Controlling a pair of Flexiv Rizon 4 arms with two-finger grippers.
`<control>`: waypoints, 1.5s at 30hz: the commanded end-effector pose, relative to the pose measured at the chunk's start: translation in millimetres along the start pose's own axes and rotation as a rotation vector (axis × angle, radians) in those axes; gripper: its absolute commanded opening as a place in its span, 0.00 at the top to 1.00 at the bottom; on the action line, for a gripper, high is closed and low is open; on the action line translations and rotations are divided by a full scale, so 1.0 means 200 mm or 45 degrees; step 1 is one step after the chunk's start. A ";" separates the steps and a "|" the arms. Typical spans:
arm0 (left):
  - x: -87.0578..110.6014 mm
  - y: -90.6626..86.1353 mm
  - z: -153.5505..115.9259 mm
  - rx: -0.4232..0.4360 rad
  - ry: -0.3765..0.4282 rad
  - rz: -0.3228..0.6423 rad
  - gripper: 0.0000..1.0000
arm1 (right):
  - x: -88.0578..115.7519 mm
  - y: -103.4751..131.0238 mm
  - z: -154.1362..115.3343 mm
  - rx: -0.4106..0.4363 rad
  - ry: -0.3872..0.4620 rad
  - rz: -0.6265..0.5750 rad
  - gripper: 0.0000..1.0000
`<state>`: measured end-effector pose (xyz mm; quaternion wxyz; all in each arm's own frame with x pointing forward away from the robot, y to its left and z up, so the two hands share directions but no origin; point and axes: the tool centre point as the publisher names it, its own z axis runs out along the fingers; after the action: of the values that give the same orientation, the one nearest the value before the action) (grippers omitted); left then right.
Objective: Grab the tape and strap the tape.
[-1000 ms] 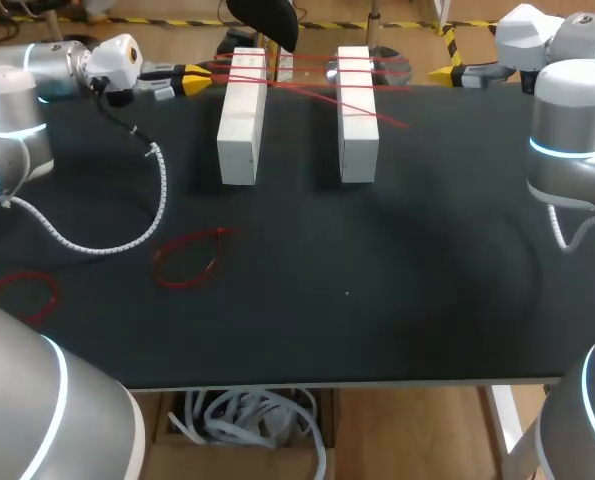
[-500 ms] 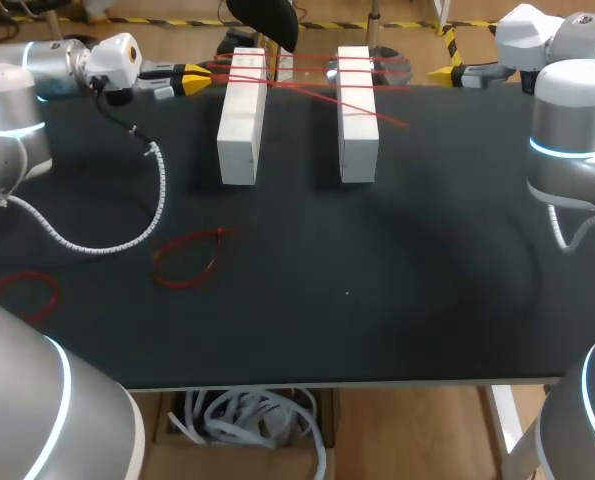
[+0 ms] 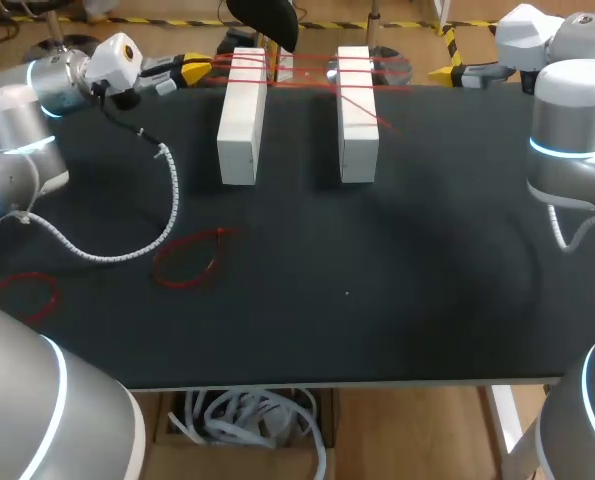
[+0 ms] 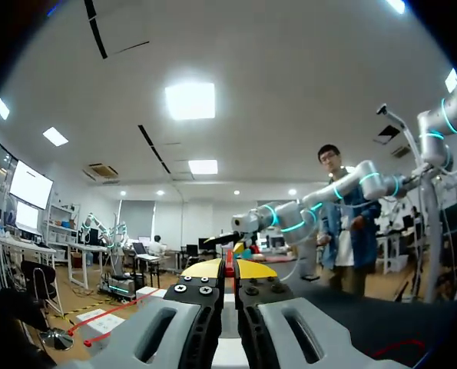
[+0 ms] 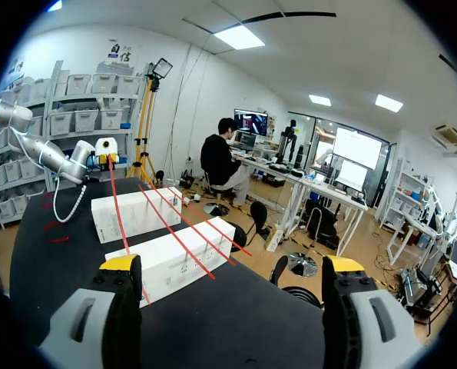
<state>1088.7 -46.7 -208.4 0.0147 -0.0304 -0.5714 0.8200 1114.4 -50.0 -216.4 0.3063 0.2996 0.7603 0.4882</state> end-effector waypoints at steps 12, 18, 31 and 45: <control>0.14 -0.30 0.19 -0.010 -0.189 0.028 1.00 | 0.00 0.00 0.00 0.000 0.001 0.000 0.00; 0.18 -0.40 0.31 0.013 -0.233 0.012 1.00 | 0.00 0.00 0.00 0.000 0.001 0.000 0.00; 0.20 -0.61 0.55 -0.011 -0.277 0.068 1.00 | 0.00 0.00 0.00 0.000 0.001 0.000 0.00; 0.30 -0.86 0.67 -0.025 -0.225 0.127 1.00 | 0.00 0.00 0.00 0.000 0.001 0.000 0.00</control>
<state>1025.9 -108.2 -13.0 -0.0189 -0.0689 -0.5630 0.8233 1114.4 -50.0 -216.5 0.3063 0.2996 0.7603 0.4882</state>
